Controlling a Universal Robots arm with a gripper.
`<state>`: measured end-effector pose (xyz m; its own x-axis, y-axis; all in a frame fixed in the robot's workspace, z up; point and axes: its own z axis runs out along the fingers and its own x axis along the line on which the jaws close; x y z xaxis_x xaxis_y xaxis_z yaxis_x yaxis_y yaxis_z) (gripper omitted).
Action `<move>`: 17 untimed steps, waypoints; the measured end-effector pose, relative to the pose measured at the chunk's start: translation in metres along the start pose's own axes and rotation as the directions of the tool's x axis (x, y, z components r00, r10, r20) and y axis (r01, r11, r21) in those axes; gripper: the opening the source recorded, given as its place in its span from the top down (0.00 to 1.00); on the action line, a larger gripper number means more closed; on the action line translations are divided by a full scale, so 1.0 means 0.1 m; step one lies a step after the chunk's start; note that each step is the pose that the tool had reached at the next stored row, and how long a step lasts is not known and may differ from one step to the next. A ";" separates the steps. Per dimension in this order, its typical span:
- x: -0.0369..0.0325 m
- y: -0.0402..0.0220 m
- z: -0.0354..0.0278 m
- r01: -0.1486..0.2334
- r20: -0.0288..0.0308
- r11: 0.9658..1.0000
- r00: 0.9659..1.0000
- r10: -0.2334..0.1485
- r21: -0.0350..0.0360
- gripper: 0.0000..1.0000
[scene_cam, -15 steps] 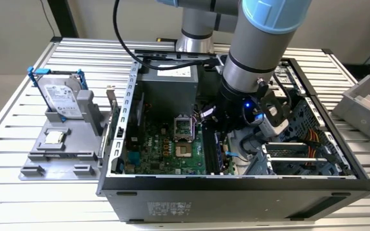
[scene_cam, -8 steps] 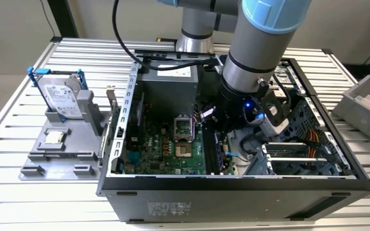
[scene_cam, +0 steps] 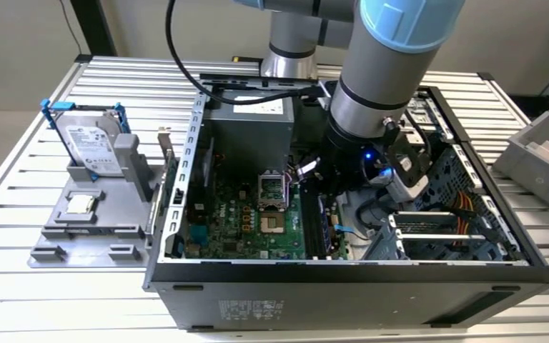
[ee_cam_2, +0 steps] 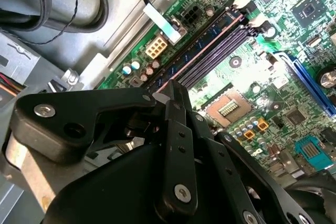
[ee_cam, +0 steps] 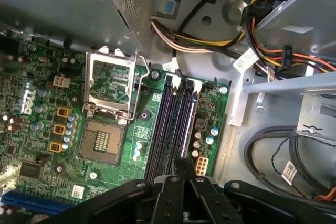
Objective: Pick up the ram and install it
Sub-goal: 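Press down the ram until it locks into place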
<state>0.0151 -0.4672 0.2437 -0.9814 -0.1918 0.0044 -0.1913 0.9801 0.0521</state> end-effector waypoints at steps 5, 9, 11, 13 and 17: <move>0.000 0.000 0.000 0.028 -0.001 1.000 1.000 -0.028 0.000 1.00; -0.005 -0.001 -0.001 0.055 -0.003 0.998 0.998 -0.055 0.000 1.00; -0.007 -0.001 0.000 0.068 -0.004 0.998 0.998 -0.068 0.000 1.00; -0.011 -0.002 0.000 0.083 -0.004 0.997 0.997 -0.083 0.000 1.00; -0.024 -0.005 -0.001 0.110 -0.006 0.994 0.994 -0.110 0.000 1.00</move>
<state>0.0175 -0.4672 0.2437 -0.9544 -0.2985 0.0044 -0.2979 0.9532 0.0521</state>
